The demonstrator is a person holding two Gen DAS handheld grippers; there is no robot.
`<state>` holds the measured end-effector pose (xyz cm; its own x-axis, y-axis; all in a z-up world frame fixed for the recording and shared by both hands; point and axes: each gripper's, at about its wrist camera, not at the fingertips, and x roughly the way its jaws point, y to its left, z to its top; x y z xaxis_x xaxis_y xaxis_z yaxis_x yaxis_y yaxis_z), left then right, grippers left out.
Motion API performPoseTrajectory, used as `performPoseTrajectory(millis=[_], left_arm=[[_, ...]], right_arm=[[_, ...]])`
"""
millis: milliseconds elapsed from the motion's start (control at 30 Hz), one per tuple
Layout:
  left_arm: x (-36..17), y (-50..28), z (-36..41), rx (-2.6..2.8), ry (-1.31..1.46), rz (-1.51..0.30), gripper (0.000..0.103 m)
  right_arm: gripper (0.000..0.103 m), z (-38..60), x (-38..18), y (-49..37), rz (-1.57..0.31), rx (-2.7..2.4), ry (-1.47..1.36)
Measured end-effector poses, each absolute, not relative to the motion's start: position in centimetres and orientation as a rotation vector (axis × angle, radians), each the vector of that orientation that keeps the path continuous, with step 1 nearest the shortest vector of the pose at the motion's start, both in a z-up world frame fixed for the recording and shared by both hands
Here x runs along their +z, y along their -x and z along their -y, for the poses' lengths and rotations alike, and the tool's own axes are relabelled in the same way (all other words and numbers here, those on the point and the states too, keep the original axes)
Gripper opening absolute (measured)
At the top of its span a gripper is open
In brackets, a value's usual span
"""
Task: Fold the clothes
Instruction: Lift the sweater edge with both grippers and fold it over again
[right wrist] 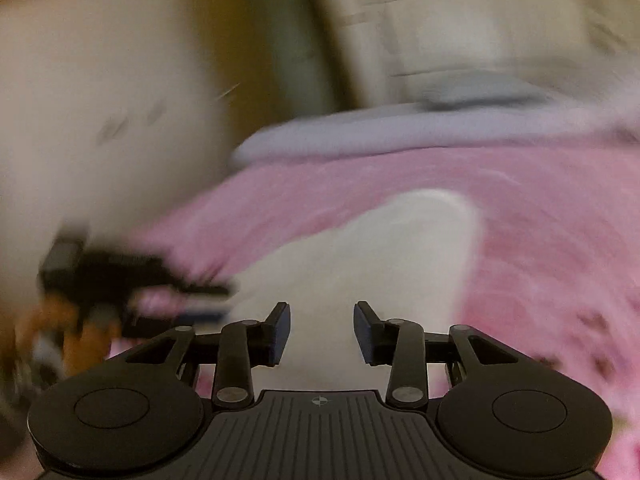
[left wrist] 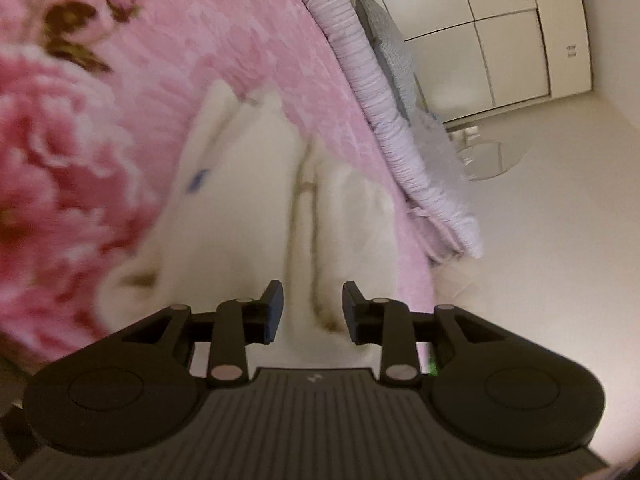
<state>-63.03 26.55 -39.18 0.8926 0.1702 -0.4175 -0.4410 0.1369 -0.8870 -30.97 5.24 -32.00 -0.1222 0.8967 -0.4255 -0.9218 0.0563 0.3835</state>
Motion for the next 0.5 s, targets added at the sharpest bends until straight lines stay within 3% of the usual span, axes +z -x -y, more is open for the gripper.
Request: performPoseTrajectory(millis=[167, 367, 500], left_arm=[[-40.1, 59.4, -28.1, 0.451, 1.396, -0.314, 0.031], [-39.8, 56.1, -29.2, 0.493, 1.319, -0.410, 0.035], [-39.8, 55.2, -29.5, 0.474, 1.283, -0.433, 0.036]], right_arm=[[0.038, -5.7, -36.6, 23.6, -1.116, 1.167, -0.338], [0.038, -6.7, -39.3, 21.8, -1.296, 1.071, -0.551], [0.038, -7.3, -40.0, 20.8, -1.341, 0.984, -0.545]])
